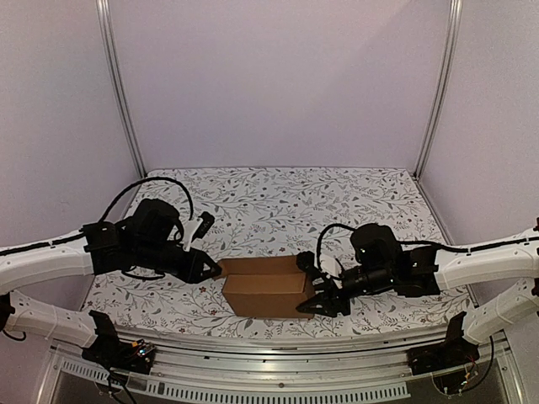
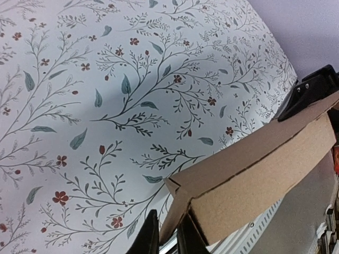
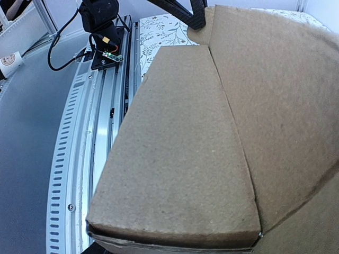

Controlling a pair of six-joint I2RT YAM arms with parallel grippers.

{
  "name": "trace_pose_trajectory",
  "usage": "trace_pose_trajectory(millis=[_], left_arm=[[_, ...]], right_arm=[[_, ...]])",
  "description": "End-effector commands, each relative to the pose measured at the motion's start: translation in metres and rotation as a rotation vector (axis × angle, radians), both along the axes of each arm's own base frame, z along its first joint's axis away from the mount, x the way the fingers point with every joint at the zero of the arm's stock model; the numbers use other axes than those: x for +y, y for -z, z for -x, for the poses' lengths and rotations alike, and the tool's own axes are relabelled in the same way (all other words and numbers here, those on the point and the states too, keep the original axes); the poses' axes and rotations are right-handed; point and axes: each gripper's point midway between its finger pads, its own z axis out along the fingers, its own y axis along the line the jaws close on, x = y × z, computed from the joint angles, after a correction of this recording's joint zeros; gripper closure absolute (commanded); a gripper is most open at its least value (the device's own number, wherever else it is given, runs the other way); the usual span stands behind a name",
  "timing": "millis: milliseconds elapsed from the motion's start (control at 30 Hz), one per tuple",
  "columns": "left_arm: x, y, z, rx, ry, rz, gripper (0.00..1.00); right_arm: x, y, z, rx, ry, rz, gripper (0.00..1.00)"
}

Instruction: Fold the paper box

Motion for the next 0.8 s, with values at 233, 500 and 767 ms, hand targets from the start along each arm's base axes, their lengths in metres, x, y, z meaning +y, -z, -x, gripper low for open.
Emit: trace_pose_trajectory(millis=[233, 500, 767], left_arm=[[-0.018, -0.005, 0.010, 0.037, 0.047, 0.069, 1.00], [-0.021, 0.005, 0.006, 0.049, 0.021, 0.050, 1.00], [-0.019, 0.022, 0.000, 0.027, -0.026, -0.028, 1.00]], right_arm=[[0.004, 0.001, -0.009, -0.015, 0.030, -0.013, 0.83], [0.012, 0.009, -0.026, -0.069, 0.083, -0.038, 0.88], [0.020, 0.025, -0.046, -0.159, 0.151, -0.085, 0.90]])
